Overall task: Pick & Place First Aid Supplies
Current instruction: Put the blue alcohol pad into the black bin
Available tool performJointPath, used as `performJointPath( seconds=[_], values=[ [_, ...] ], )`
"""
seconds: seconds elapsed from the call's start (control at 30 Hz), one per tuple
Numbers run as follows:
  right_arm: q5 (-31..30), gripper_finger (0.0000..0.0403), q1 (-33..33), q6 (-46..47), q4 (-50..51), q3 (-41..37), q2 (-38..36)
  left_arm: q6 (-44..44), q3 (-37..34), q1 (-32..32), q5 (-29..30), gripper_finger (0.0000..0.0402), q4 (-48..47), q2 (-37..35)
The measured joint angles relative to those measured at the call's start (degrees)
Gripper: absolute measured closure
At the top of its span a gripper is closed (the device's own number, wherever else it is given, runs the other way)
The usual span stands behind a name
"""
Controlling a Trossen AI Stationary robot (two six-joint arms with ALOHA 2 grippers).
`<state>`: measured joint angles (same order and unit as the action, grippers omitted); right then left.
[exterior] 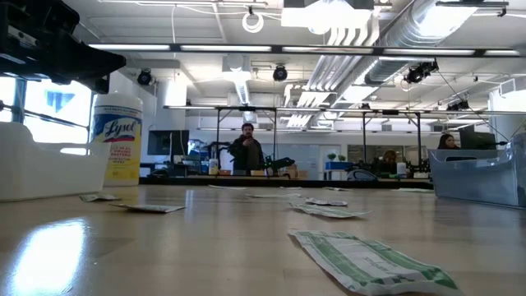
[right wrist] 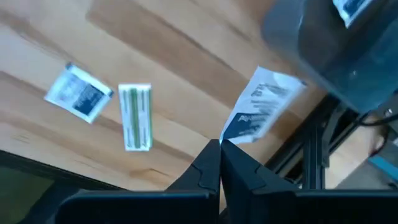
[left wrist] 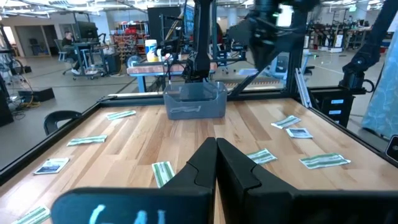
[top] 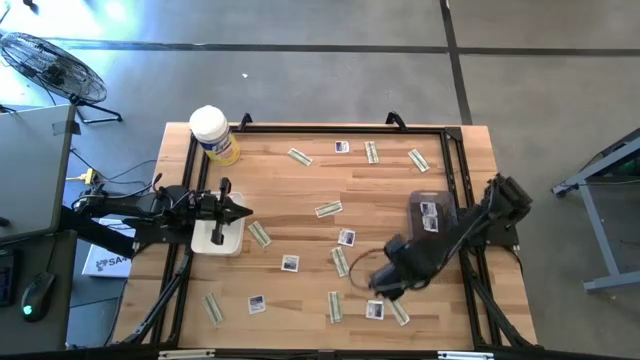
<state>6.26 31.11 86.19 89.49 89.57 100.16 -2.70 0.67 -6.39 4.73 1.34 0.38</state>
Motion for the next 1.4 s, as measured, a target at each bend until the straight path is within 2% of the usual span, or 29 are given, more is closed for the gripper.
performJointPath(
  seconds=[0.2,0.43,0.57,0.8,0.97,1.1,1.4],
  values=[
    [-2.2,0.0403,-7.1,-3.8,0.3,-11.1,-9.8,0.0,0.0,0.0,0.0,0.0401,0.0,0.0],
    [-4.4,0.0403,-17.4,-12.1,-5.1,-27.9,-21.5,0.0,0.0,0.0,0.0,0.0401,0.0,0.0],
    [-4.7,0.0403,-24.1,-19.4,-9.0,-34.8,-24.6,0.0,0.0,0.0,0.0,0.0401,0.0,0.0],
    [-4.2,0.0403,-32.7,-28.5,-13.6,-43.0,-25.8,0.0,0.0,0.0,0.0,0.0401,0.0,0.0],
    [-1.0,0.0403,-34.9,-30.7,-21.4,-47.5,-25.7,0.0,0.0,0.0,0.0,0.0401,0.0,0.0],
    [1.4,0.0403,-34.9,-30.0,-23.4,-50.1,-25.6,0.0,0.0,0.0,0.0,0.0401,0.0,0.0],
    [0.0,0.0403,-34.9,-31.0,-25.0,-51.3,-25.6,0.0,0.0,0.0,0.0,0.0401,0.0,0.0]
  ],
)
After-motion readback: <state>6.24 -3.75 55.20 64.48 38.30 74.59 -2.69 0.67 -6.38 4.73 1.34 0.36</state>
